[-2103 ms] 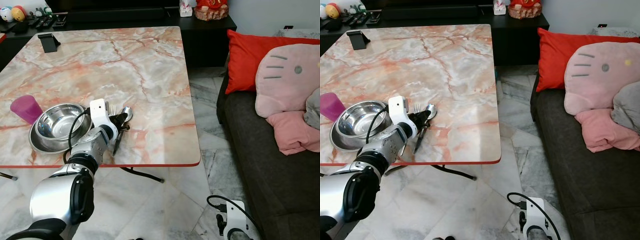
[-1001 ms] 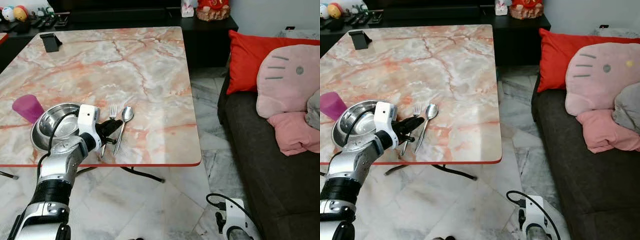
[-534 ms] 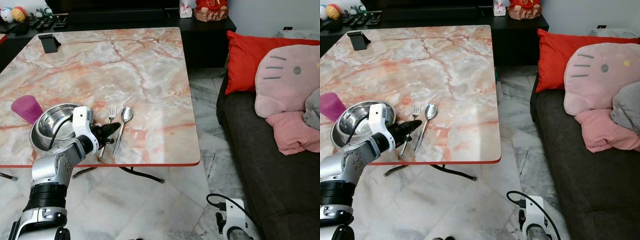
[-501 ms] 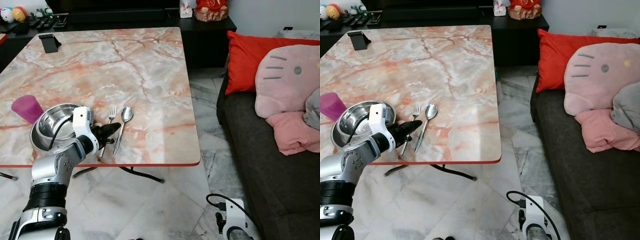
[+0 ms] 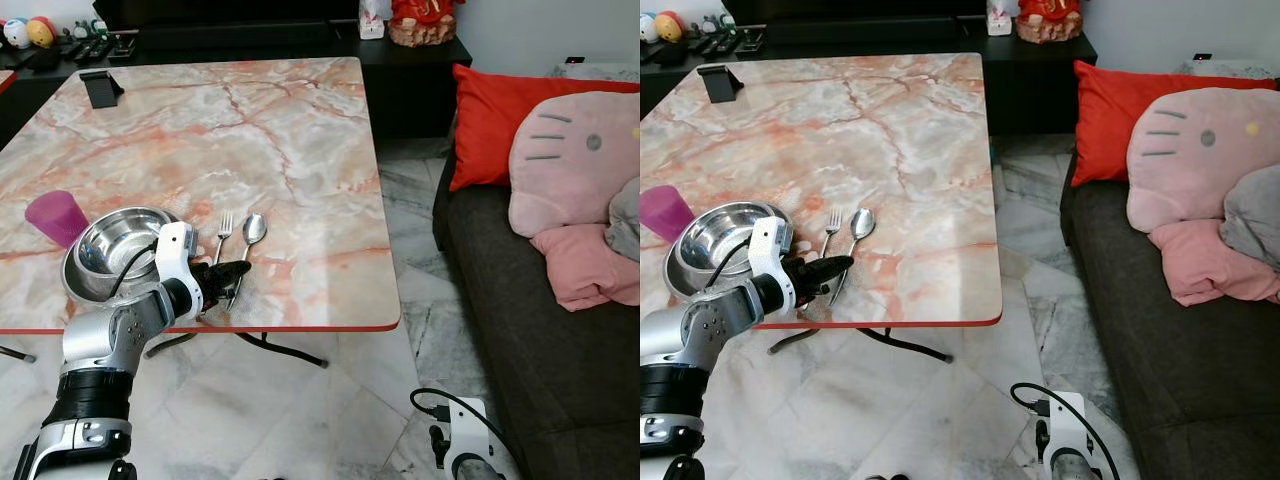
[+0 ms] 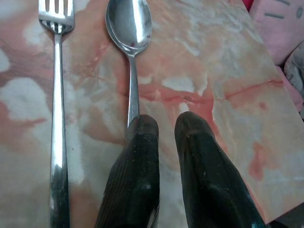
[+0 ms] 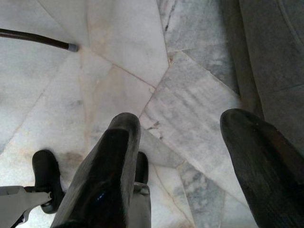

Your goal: Setting the table

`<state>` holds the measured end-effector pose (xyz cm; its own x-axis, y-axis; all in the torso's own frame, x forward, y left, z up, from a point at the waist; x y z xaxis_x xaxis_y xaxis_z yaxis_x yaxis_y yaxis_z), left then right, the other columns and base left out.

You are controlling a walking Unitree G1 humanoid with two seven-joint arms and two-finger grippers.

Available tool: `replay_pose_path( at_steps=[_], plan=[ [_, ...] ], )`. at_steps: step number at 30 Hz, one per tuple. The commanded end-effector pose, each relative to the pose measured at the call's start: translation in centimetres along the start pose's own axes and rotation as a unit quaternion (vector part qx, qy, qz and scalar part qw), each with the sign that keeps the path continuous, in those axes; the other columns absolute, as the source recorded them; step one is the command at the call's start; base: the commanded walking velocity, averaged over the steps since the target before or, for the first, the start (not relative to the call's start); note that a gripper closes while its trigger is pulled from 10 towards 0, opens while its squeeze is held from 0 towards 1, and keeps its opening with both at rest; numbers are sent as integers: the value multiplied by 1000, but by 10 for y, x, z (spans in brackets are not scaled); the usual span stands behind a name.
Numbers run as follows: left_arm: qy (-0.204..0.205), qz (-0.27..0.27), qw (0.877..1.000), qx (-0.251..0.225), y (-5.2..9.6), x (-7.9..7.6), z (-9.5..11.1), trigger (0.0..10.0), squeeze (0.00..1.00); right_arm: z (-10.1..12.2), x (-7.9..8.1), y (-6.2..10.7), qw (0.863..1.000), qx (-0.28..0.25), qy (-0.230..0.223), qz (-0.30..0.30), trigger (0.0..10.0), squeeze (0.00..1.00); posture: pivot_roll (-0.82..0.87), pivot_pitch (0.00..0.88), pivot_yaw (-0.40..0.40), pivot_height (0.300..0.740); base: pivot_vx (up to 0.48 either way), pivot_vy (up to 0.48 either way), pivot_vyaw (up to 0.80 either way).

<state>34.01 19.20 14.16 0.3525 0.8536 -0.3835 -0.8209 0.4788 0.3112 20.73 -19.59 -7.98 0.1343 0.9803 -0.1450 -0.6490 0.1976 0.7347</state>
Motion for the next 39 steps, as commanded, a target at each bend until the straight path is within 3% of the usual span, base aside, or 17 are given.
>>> replay_pose_path(
  at_steps=[1,17,39],
  plan=[
    [-7,10,1000,9,5,3,0,10000,0,-9,1,2,1000,17,1,1,10000,0,58,69,47,740,0,0,0],
    [-19,18,999,30,19,3,-5,10000,0,-8,2,2,1000,15,2,2,10000,0,61,65,50,740,0,0,0],
    [-19,14,998,59,20,-1,-15,10000,0,-9,1,2,1000,17,1,0,10000,0,60,75,56,740,0,0,0]
  ],
)
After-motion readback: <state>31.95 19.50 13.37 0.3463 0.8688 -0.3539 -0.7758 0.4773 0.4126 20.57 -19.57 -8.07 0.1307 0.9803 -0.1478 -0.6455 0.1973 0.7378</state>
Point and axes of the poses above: a point about 5 cm out from each wrist's last joint towards the gripper, its own y axis pointing back from the gripper into the wrist, its own z axis along the axis of the wrist's last joint, x = y × z, the point moved 1 cm from there along -y, pointing out of the wrist towards the gripper
